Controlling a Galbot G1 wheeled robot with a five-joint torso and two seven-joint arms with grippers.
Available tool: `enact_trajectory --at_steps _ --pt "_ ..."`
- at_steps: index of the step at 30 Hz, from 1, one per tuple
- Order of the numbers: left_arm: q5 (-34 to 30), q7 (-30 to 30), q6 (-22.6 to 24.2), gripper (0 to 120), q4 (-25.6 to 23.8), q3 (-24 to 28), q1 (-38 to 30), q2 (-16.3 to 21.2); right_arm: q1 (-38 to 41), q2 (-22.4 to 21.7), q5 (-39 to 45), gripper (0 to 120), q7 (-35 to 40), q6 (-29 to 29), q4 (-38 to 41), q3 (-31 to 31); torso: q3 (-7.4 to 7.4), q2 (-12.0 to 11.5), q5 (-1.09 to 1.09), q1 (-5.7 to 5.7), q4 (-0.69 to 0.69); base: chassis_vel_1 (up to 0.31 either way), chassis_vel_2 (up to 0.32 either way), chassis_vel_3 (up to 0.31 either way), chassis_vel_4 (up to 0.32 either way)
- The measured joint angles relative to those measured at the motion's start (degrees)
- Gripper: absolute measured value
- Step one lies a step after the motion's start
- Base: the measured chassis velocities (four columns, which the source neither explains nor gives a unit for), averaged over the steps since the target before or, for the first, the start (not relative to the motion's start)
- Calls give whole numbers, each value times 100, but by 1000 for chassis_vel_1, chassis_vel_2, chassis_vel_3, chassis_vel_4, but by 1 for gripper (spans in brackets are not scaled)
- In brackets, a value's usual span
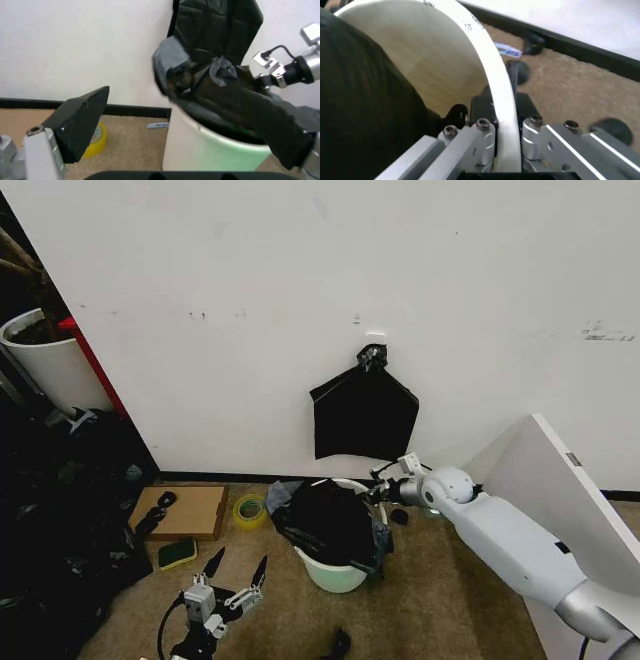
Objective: Place the garbage bag over the trash bin.
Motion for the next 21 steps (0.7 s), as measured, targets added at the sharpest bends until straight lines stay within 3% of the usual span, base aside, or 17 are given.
enact_trajectory --at_steps 11,16,21 --pt "-20 0 24 100 42 121 -147 34 -1082 -286 1272 2 1977 145 1160 929 -1 0 0 0 1 0 0 0 0" --pt "-24 -2 44 100 35 139 -186 106 -2028 -107 1795 2 3399 461 1995 1465 -1 0 1 0 -1 0 0 0 0" --pt "-29 -3 47 100 36 149 -198 141 -2545 121 1885 2 3913 783 2574 1654 0 0 -1 0 0 0 0 0 0"
